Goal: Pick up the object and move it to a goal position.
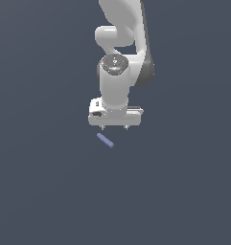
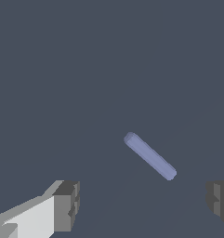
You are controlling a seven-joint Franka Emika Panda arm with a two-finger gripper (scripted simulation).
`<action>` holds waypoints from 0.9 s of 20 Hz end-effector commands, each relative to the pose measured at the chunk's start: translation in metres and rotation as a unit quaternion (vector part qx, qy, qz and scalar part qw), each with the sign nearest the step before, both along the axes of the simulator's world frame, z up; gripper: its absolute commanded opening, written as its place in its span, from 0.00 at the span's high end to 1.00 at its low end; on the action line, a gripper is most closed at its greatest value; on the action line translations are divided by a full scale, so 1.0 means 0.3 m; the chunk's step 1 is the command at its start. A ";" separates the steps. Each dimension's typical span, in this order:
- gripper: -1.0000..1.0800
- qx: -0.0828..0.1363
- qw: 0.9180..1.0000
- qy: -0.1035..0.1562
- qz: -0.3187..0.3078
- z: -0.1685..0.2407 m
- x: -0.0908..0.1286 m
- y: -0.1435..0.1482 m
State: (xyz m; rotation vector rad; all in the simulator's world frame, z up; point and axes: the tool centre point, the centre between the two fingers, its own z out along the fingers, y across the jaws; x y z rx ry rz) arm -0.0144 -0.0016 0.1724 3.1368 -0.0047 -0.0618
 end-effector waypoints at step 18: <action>0.04 0.014 1.000 -0.012 0.010 0.024 0.019 0.032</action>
